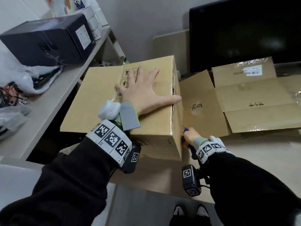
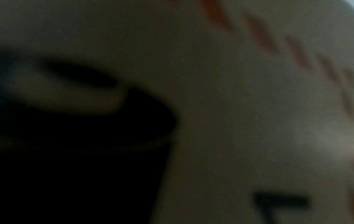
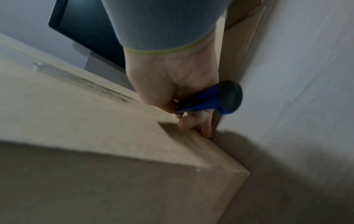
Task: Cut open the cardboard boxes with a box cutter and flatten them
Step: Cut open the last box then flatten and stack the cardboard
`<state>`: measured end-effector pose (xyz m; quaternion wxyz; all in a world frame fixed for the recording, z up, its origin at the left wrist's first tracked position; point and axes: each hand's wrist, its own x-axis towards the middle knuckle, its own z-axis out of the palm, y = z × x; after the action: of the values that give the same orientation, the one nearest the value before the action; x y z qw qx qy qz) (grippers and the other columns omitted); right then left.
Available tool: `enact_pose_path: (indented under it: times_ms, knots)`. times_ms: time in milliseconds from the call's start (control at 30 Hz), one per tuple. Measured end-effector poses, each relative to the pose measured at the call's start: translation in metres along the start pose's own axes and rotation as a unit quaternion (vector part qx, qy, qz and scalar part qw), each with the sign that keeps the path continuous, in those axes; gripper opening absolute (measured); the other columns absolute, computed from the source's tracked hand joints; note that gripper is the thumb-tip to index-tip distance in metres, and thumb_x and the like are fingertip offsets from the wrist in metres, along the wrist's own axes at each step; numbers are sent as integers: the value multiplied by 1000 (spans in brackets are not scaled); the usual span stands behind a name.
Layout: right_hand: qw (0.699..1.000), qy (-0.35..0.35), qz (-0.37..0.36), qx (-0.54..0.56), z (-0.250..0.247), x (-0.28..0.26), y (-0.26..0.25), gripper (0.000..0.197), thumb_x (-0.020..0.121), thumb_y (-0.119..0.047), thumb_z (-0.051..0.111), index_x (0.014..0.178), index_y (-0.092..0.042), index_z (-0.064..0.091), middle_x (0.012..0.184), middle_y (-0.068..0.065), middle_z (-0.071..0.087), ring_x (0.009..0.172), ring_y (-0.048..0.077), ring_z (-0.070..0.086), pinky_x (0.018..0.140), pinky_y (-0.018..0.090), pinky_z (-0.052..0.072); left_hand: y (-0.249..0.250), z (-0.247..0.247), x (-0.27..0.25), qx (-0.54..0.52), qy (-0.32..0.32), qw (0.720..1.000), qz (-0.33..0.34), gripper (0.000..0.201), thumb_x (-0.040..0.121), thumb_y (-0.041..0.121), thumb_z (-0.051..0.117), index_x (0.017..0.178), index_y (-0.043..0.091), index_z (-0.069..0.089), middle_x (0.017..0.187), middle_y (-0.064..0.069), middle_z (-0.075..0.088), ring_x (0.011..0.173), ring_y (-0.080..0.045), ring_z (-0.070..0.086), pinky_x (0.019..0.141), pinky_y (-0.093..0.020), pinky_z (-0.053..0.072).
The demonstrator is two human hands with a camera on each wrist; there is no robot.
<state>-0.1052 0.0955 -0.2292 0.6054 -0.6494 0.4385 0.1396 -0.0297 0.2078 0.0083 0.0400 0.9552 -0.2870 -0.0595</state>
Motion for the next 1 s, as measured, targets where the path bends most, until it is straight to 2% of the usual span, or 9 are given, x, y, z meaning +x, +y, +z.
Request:
enact_pose_path:
  times_ms: [233, 400, 500, 600, 667, 700, 800, 900, 1000]
  knots:
    - [996, -8, 36, 85, 8, 17, 11, 32, 90, -8, 31, 117, 5, 43, 76, 17, 51, 48, 24, 47, 51, 35, 39, -4, -2, 2, -42, 11, 999, 3, 111, 54, 69, 60, 148, 47, 6, 161, 9, -1, 148, -26, 0, 108, -71, 5]
    - [985, -17, 74, 153, 15, 12, 8, 24, 94, -7, 31, 74, -14, 39, 54, 7, 41, 31, 13, 34, 34, 11, 24, -15, -9, -4, -99, 26, 995, 17, 115, 48, 59, 57, 149, 47, 4, 160, 13, 2, 148, -16, 5, 106, -71, 11]
    - [978, -44, 76, 188, 13, 4, 6, 23, 97, -15, 35, 75, -17, 41, 59, 3, 43, 45, 16, 37, 35, 13, 27, -29, -16, -5, -146, 25, 988, 32, 116, 45, 62, 54, 149, 45, 5, 157, 14, 15, 145, -14, 17, 109, -65, 17]
    - [986, -19, 23, 166, 5, -7, -2, 9, 98, -16, 38, 95, -12, 45, 77, 9, 44, 58, 21, 41, 36, 18, 36, -41, -35, -8, -226, 23, 972, 66, 111, 51, 57, 56, 152, 32, 16, 155, 8, 25, 143, -11, 23, 119, -38, 15]
    - [987, 1, -23, 157, -6, -10, -16, 9, 97, -14, 35, 91, -11, 42, 74, 9, 43, 53, 20, 40, 37, 21, 34, -46, -57, -9, -183, 37, 980, 74, 99, 60, 49, 54, 151, 27, 24, 154, 8, 28, 139, -9, 26, 106, -4, 6]
    - [986, 9, -37, 161, -13, -13, -22, 11, 96, -14, 35, 87, -11, 41, 72, 9, 42, 51, 20, 38, 40, 23, 32, -50, -66, -6, -165, 41, 982, 80, 92, 62, 45, 52, 150, 30, 28, 152, 11, 30, 136, -7, 30, 99, 2, 8]
    - [975, 40, -104, 190, -41, -33, -52, 20, 96, -16, 39, 76, -15, 38, 65, 5, 37, 48, 18, 32, 44, 25, 26, -59, -93, -4, -273, 36, 954, 117, 75, 63, 38, 55, 133, 58, 38, 144, 19, 43, 129, -3, 43, 114, -29, 27]
    - [967, 79, -170, 171, -79, -60, -85, 22, 97, -16, 40, 76, -15, 39, 67, 4, 39, 54, 19, 34, 50, 29, 27, -64, -107, 5, -383, 61, 916, 98, 77, 66, 13, 46, 137, 42, 44, 136, 7, 51, 115, -6, 53, 99, -24, 42]
    - [950, 140, -232, 155, -125, -79, -107, 9, 96, -17, 42, 90, -12, 46, 76, 6, 46, 68, 21, 45, 58, 30, 32, -66, -113, 16, -379, 80, 919, 75, 60, 73, 9, 45, 116, 49, 59, 108, 10, 65, 96, -7, 61, 89, -21, 46]
